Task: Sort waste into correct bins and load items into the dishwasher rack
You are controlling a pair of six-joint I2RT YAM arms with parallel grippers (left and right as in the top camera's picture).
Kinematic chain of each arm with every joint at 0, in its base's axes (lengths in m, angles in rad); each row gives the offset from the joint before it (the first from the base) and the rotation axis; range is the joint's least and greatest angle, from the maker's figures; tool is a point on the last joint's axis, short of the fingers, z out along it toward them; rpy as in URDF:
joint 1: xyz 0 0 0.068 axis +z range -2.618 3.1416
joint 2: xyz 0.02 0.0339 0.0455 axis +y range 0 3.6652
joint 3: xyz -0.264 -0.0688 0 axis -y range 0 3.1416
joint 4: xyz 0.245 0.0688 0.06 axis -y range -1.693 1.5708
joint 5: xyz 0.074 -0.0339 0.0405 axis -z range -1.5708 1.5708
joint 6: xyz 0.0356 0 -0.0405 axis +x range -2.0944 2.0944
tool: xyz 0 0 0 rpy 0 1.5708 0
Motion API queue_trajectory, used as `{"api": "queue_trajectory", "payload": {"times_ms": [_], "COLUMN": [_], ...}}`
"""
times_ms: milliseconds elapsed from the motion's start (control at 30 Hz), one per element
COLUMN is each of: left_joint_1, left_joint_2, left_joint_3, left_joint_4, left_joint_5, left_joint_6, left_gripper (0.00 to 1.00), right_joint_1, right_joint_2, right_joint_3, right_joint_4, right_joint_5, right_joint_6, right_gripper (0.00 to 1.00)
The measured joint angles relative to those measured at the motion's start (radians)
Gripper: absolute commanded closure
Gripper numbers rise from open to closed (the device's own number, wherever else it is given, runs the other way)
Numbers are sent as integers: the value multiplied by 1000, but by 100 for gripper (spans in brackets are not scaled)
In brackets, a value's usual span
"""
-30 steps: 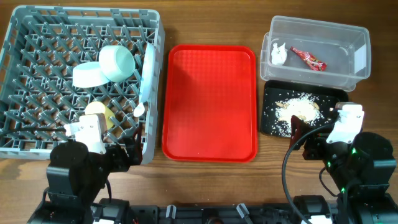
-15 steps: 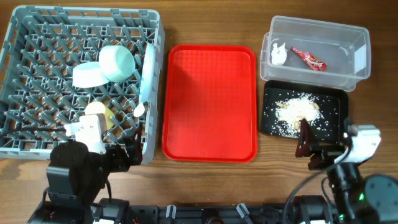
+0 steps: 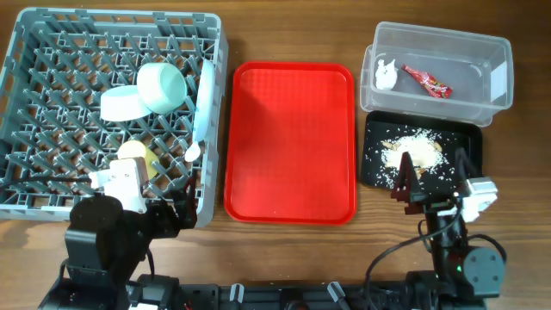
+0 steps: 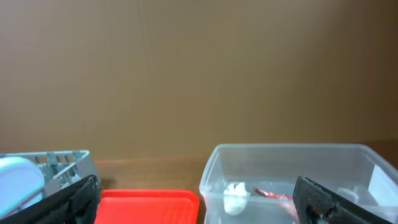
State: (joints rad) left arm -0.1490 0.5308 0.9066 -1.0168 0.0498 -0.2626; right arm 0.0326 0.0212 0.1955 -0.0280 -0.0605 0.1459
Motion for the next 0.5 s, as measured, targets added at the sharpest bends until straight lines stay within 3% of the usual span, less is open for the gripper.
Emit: {"api": "queue_trajectory", "payload": {"times_ms": [500], "left_joint_1": [0], "left_joint_2": [0], "left_joint_3": [0], "left_joint_4": [0], "left_joint_5": [0], "left_joint_6": [0], "left_gripper": [0], "right_joint_1": [14], "right_joint_2": [-3], "right_joint_3": [-189], "right_joint_4": [196], "right_joint_5": [-3], "right_joint_6": [-5], "right_gripper": [0]}}
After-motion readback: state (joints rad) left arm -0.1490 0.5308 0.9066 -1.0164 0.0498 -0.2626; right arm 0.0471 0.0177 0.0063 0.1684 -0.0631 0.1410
